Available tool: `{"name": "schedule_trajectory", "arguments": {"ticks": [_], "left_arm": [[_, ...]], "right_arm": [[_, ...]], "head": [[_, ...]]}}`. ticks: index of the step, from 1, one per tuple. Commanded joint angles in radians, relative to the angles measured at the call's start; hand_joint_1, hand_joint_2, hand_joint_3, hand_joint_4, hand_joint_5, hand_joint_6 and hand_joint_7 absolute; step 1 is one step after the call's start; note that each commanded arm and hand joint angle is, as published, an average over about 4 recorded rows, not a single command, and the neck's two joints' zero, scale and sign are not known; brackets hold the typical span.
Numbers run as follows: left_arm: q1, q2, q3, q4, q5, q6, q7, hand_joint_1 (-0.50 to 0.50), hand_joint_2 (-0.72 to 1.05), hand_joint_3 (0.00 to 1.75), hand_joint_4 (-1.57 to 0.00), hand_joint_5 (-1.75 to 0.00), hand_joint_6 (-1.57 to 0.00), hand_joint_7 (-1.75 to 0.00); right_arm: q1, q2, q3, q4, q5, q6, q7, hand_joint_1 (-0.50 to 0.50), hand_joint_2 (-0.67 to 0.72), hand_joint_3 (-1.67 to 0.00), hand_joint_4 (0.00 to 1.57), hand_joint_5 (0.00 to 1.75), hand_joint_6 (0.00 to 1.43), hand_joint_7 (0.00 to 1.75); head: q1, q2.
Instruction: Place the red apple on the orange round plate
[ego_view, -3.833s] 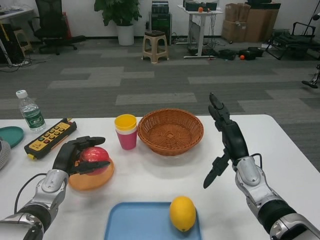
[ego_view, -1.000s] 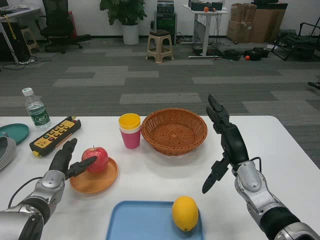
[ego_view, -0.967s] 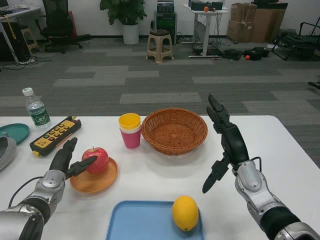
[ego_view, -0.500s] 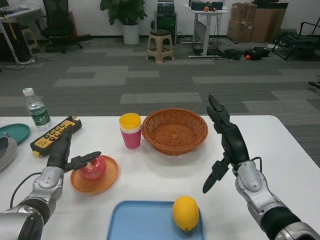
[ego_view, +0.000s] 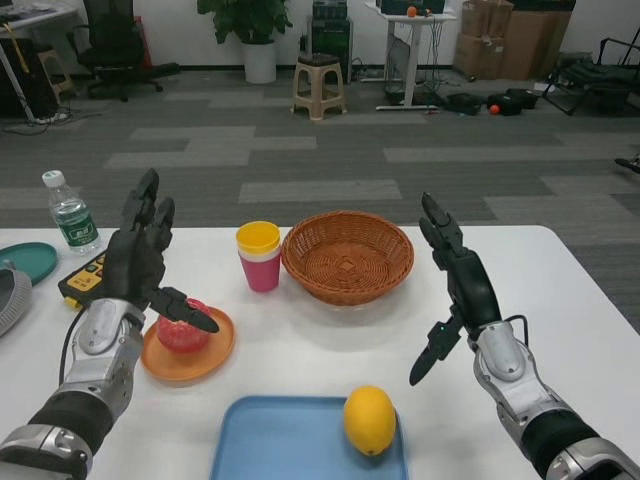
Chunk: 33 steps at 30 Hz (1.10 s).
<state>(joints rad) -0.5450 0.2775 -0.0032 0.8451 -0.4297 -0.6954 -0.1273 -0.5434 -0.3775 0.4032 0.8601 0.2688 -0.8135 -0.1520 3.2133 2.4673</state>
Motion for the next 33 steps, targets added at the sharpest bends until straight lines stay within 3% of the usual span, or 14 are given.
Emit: {"name": "schedule_trajectory", "arguments": {"ticks": [1,9,13,16,25,33], "left_arm": [[0.021,-0.013,0.0,-0.049,-0.018,-0.006,-0.007,-0.5,-0.68,0.04,0.0,-0.1,0.0,0.0],[0.03,-0.024,0.003,-0.129,-0.035,-0.006,-0.005,-0.5,-0.72,0.09,0.0,-0.1,0.0,0.0],[0.031,-0.026,0.005,-0.148,-0.04,-0.006,-0.005,-0.5,-0.72,0.02,0.0,-0.1,0.0,0.0],[0.034,-0.029,0.006,-0.154,-0.041,-0.006,-0.004,-0.5,-0.72,0.09,0.0,-0.1,0.0,0.0],[0.042,-0.034,0.011,-0.166,-0.041,-0.006,-0.003,-0.5,-0.72,0.02,0.0,-0.1,0.0,0.0],[0.044,-0.034,0.009,-0.18,-0.041,-0.004,-0.003,-0.5,-0.72,0.09,0.0,-0.1,0.0,0.0]], "right_arm": [[-0.026,-0.004,-0.004,0.004,0.003,-0.003,-0.004,-0.33,0.72,0.0,0.0,0.0,0.0,0.02],[-0.03,-0.014,-0.004,0.002,0.003,-0.004,-0.004,-0.33,0.72,0.0,0.0,0.0,0.0,0.05],[-0.03,-0.014,-0.005,-0.001,0.004,-0.004,-0.004,-0.33,0.72,0.0,0.0,0.0,0.0,0.02],[-0.03,-0.015,-0.006,-0.003,0.004,-0.004,-0.005,-0.33,0.72,0.0,0.0,0.0,0.0,0.03],[-0.03,-0.018,-0.007,-0.003,0.004,-0.004,-0.008,-0.33,0.72,0.0,0.0,0.0,0.0,0.02],[-0.029,-0.013,-0.009,-0.004,0.003,-0.004,-0.008,-0.33,0.72,0.0,0.0,0.0,0.0,0.03]], "head": [[0.0,0.001],[-0.013,0.0],[-0.018,0.001],[-0.019,0.001],[-0.022,0.006],[-0.022,0.013]]}}
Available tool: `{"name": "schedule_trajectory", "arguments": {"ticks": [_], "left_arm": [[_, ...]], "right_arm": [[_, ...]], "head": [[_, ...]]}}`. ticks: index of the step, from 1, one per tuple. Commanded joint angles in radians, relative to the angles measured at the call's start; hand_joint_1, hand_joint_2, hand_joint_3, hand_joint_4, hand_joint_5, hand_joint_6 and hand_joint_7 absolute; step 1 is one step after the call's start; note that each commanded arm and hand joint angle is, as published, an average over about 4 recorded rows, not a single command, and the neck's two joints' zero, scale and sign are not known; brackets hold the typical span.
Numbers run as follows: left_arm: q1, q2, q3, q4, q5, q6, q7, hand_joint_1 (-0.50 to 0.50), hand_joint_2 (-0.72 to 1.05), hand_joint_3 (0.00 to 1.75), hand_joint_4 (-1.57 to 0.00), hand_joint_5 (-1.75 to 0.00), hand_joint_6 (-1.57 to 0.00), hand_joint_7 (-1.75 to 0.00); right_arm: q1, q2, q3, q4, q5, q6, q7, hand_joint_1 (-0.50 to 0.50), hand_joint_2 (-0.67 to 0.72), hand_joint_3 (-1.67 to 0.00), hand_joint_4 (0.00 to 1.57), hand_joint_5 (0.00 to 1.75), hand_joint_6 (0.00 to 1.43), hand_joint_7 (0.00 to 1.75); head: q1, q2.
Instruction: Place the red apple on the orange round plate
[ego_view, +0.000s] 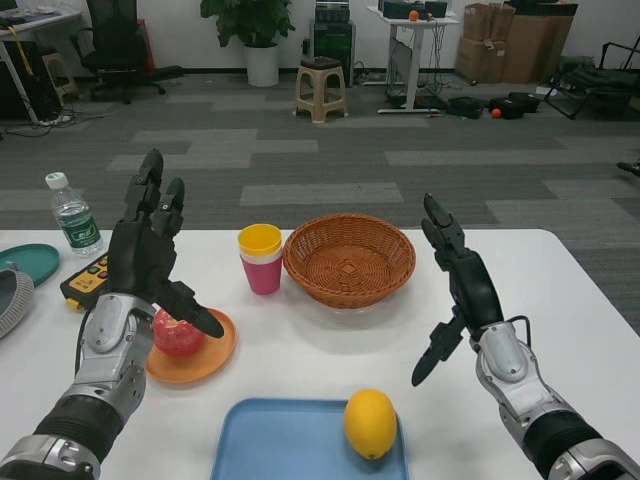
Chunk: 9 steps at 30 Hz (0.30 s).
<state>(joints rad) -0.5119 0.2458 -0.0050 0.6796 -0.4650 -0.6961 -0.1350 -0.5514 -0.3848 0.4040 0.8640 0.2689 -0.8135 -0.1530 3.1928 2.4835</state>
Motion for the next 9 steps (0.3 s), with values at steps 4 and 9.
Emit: {"name": "schedule_trajectory", "arguments": {"ticks": [4,9], "left_arm": [[0.012,-0.002,0.012,-0.018,-0.008,-0.004,0.005,-0.5,-0.72,0.09,0.0,-0.1,0.0,0.0],[0.012,0.004,0.009,-0.024,-0.016,-0.002,0.005,-0.5,-0.72,0.09,0.0,-0.1,0.0,0.0]], "right_arm": [[-0.022,-0.002,-0.009,-0.008,0.003,-0.004,-0.007,-0.33,0.72,0.0,0.0,0.0,0.0,0.03],[-0.018,0.009,-0.014,-0.015,0.002,-0.004,-0.006,-0.33,0.72,0.0,0.0,0.0,0.0,0.07]], "head": [[-0.003,0.003],[0.0,0.002]]}}
